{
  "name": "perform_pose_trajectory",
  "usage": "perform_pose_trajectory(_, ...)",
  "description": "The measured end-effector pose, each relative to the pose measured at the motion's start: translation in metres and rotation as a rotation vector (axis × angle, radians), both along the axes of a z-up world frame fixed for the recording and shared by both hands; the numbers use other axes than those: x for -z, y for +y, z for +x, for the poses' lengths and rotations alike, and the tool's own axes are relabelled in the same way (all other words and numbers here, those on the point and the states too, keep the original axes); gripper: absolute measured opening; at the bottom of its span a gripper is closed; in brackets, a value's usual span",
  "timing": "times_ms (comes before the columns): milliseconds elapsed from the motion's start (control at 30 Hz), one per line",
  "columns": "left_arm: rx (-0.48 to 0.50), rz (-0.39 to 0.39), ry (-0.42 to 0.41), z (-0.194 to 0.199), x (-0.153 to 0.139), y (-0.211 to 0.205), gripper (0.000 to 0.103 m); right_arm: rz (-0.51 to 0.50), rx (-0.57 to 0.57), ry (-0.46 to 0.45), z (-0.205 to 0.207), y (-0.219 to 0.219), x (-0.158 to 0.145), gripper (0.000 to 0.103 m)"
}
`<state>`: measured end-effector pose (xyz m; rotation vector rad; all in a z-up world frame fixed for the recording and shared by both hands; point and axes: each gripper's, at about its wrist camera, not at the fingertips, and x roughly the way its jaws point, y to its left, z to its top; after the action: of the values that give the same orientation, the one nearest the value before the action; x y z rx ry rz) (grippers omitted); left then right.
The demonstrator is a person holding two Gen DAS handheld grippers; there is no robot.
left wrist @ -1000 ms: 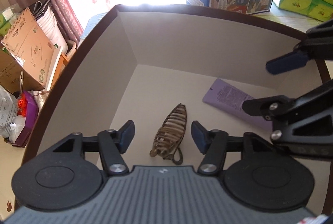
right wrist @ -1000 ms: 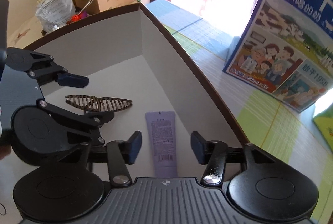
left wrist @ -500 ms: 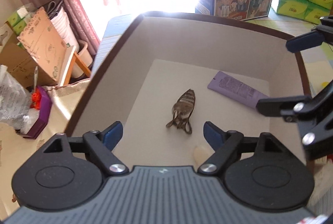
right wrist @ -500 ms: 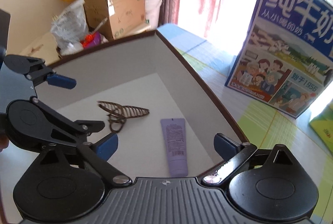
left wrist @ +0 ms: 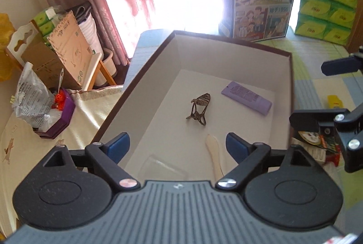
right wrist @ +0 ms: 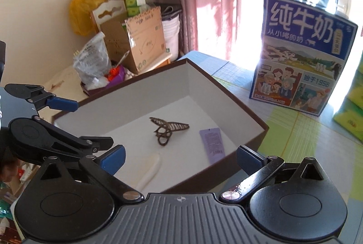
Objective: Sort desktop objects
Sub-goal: 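Withdraw both tools from the shoebox toward the remaining items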
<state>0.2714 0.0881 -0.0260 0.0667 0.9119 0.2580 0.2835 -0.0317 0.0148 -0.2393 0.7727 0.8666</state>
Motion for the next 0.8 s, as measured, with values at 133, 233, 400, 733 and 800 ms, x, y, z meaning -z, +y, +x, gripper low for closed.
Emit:
perform_pose_trajectory(133, -0.001, 0.01, -0.045, -0.026, -0.019, -0.015, 0.093, 0.027, 0.041, -0.019, -0.021, -0.018, -0.011, 0.101)
perform_pose_trajectory(233, 0.008, 0.013, -0.074, -0.048, -0.031, -0.029, 0.093, 0.054, 0.062, -0.021, -0.036, -0.033, -0.019, 0.101)
perform_pose_trajectory(400, 0.019, 0.013, -0.099, -0.08, -0.04, -0.054, 0.093, 0.08, 0.065, -0.022, -0.065, -0.057, -0.027, 0.101)
perform_pose_trajectory(733, 0.016, -0.01, -0.111, -0.132, -0.045, -0.095, 0.093, 0.117, 0.063, -0.021, -0.112, -0.099, -0.036, 0.101)
perform_pose_trajectory(800, 0.023, -0.011, -0.109, -0.139, -0.043, -0.103, 0.093, 0.115, 0.064, -0.018, -0.119, -0.107, -0.035, 0.101)
